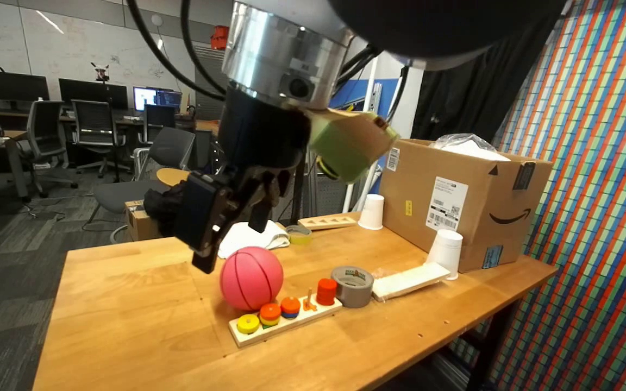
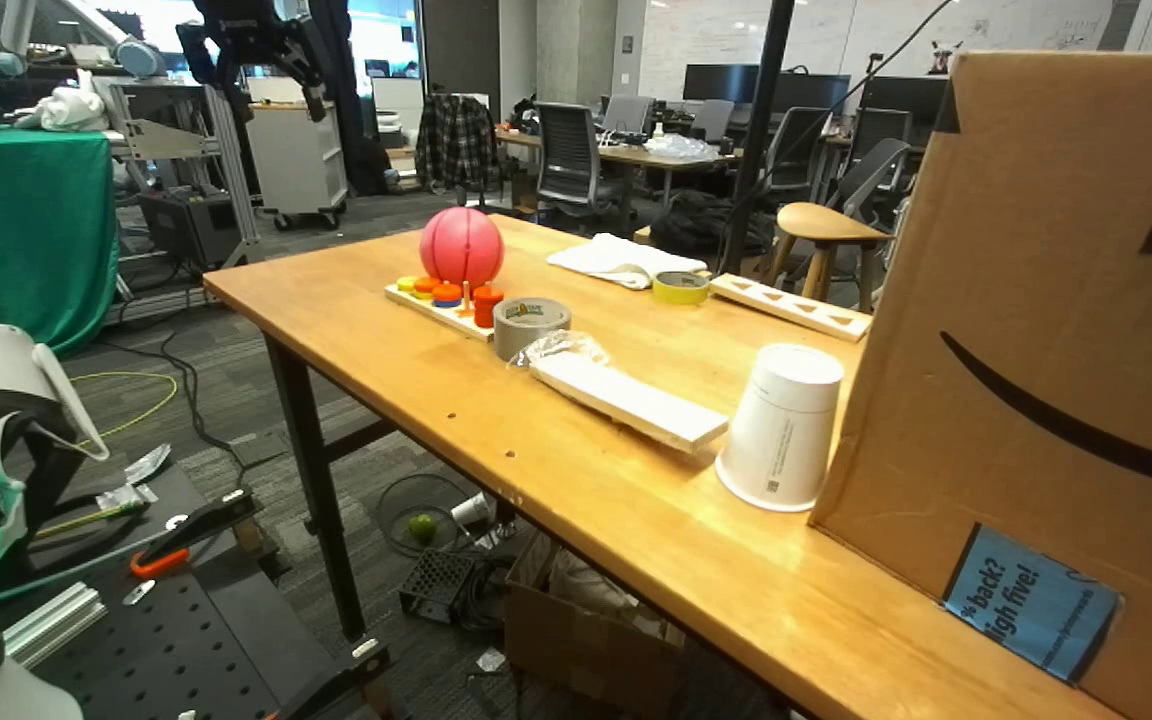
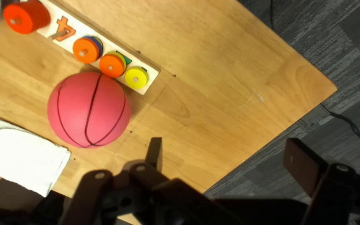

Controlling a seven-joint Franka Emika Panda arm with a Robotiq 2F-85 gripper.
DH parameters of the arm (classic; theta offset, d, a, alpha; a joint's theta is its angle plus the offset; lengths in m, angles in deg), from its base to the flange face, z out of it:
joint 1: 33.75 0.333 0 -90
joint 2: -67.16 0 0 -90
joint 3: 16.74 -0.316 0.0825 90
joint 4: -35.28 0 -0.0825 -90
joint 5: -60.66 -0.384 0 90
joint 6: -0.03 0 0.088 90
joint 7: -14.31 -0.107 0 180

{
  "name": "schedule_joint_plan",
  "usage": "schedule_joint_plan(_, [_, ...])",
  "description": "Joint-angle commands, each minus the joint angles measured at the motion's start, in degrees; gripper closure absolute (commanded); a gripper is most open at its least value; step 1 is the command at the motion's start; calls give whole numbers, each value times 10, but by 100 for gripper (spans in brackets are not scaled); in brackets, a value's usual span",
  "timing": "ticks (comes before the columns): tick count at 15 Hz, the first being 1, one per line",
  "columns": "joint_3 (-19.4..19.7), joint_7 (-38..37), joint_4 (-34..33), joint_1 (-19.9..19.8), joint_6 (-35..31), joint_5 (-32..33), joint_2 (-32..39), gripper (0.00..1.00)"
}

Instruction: Move the basketball to the right

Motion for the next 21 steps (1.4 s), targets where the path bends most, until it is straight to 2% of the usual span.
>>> schedule_joint_plan(1, [2, 10, -89, -6, -24, 43, 99, 0])
schedule_joint_plan(4, [4, -3, -154, -1, -8, 53, 169, 0])
schedule_joint_plan(7, [7, -8, -220, 8, 15, 35, 235, 0])
schedule_joint_plan(11, [19, -42, -283, 16, 52, 48, 305, 0])
schedule_joint_plan(15, [37, -73, -317, 16, 115, 26, 342, 0])
schedule_joint_plan(21, [40, -34, -319, 5, 117, -42, 368, 0])
